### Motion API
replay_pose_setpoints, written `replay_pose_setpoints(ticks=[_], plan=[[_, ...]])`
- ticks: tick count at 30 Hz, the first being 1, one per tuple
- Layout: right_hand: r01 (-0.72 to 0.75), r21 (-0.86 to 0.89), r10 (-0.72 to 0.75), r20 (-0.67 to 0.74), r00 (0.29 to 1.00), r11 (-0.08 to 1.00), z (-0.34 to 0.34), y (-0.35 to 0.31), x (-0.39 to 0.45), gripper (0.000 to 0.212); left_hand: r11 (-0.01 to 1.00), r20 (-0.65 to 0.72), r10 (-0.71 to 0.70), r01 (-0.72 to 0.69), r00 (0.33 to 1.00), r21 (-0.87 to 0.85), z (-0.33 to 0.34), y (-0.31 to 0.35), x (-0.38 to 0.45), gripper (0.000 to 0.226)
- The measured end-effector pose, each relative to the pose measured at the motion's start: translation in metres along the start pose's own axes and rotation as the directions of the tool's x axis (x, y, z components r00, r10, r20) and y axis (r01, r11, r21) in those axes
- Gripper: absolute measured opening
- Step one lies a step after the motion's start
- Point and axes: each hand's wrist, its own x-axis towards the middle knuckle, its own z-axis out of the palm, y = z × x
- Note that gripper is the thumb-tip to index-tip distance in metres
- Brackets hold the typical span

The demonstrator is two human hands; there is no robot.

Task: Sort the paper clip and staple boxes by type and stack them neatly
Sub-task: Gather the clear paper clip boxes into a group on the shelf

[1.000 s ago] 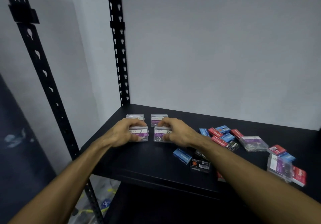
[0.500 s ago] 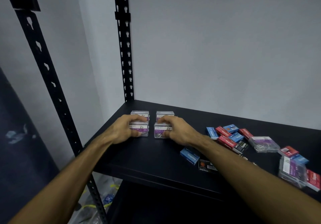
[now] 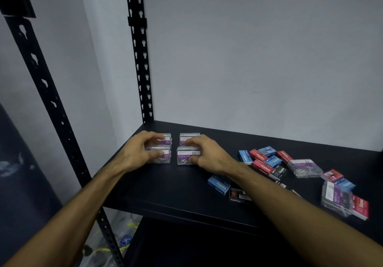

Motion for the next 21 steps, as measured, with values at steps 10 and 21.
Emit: replay_pose_setpoints(ticks=[10, 21], plan=[[-0.035, -0.057, 0.03, -0.089, 0.996, 0.998, -0.045, 0.018, -0.04, 0.042, 0.988, -0.131, 0.125, -0.136, 0.984, -0.079, 0.019, 0.059, 0.013, 0.025], [-0.224, -0.093, 0.2, -0.216, 0.956, 0.97, -0.114, 0.076, -0.129, 0.032, 0.953, 0.078, 0.261, -0.245, 0.962, -0.177, 0.125, 0.156, 0.034, 0.022]])
